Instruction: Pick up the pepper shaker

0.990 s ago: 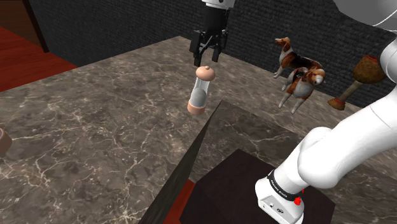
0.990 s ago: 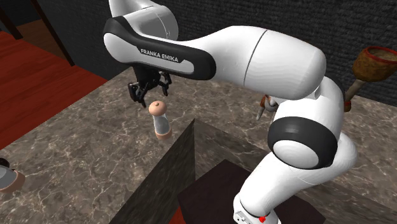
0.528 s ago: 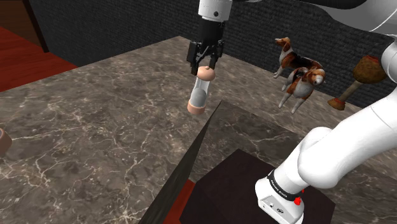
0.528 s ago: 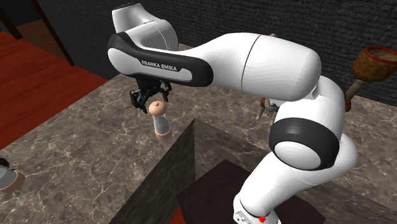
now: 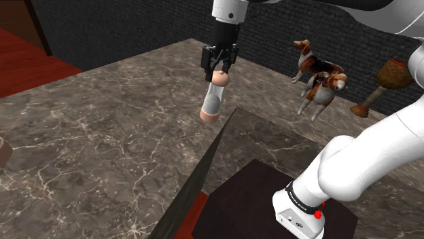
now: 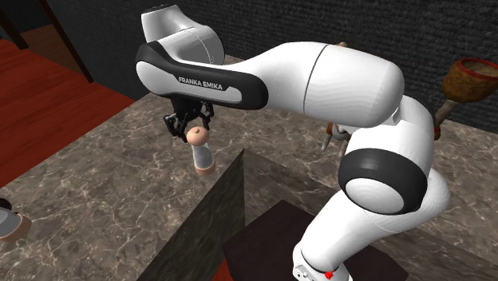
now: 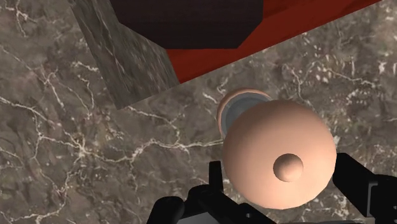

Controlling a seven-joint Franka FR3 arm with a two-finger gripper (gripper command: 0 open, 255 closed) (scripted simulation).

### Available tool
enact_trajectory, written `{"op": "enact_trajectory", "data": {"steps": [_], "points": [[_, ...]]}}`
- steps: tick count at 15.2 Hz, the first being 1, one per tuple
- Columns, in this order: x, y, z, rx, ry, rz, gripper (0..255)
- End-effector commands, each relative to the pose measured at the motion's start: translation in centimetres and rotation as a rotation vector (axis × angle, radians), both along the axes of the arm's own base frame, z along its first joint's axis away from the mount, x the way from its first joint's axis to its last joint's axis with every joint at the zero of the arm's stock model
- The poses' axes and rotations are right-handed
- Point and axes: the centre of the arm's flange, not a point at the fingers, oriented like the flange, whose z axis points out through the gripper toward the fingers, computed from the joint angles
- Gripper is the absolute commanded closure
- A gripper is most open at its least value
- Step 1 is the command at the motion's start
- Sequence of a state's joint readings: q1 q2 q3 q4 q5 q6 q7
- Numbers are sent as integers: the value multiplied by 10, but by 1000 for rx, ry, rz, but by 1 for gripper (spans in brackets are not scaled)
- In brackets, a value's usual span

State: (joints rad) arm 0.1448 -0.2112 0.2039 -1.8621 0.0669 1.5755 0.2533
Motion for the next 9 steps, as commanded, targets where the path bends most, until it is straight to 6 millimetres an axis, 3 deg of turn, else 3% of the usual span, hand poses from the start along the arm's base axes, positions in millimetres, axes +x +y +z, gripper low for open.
{"op": "enact_trajectory", "data": {"steps": [1, 9], "points": [[0, 0, -2, -2, 5, 0, 255], [1, 0, 36, -2, 5, 0, 255]]}}
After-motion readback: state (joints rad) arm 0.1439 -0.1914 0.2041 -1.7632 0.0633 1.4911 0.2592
